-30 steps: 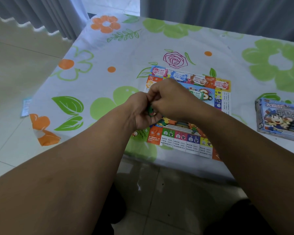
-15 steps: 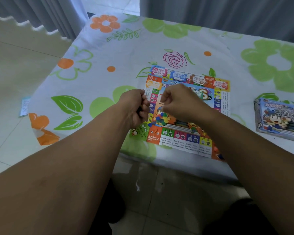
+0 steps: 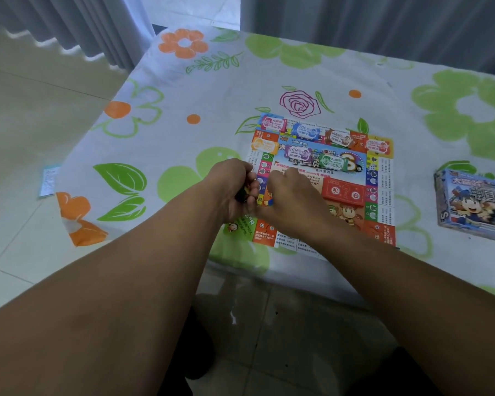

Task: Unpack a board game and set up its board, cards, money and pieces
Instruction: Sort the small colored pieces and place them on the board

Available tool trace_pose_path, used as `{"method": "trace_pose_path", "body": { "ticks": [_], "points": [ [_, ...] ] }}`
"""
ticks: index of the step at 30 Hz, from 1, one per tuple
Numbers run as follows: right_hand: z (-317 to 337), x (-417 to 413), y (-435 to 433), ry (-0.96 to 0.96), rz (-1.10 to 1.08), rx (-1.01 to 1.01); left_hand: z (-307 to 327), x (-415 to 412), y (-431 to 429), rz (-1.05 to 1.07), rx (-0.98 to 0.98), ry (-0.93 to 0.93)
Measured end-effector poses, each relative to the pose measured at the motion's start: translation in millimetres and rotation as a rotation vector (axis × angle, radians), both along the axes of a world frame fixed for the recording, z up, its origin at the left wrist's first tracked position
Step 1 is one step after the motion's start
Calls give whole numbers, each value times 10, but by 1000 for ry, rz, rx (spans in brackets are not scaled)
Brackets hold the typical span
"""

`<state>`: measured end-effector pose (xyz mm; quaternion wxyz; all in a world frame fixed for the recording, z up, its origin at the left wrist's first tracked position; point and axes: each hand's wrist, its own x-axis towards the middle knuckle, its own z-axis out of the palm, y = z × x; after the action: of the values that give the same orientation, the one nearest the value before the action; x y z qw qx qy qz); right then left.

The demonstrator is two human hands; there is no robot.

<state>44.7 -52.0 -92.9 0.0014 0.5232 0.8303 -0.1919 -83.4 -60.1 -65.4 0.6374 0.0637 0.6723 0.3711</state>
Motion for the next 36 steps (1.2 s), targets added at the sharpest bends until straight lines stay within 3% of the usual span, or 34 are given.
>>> {"method": "trace_pose_path", "body": {
  "ticks": [13,18,22,36],
  "points": [
    [74,254,287,200,-2,-121,-17,38,-7,-98,-36,30],
    [140,372,378,91,90,-208,-15,54,-11,-129,-37,45],
    [103,340,315,11,214,-148,-23,65,-3,-159,-33,56],
    [35,355,254,101,301,-77,-18,65,-9,-179,-23,71]
  ]
}}
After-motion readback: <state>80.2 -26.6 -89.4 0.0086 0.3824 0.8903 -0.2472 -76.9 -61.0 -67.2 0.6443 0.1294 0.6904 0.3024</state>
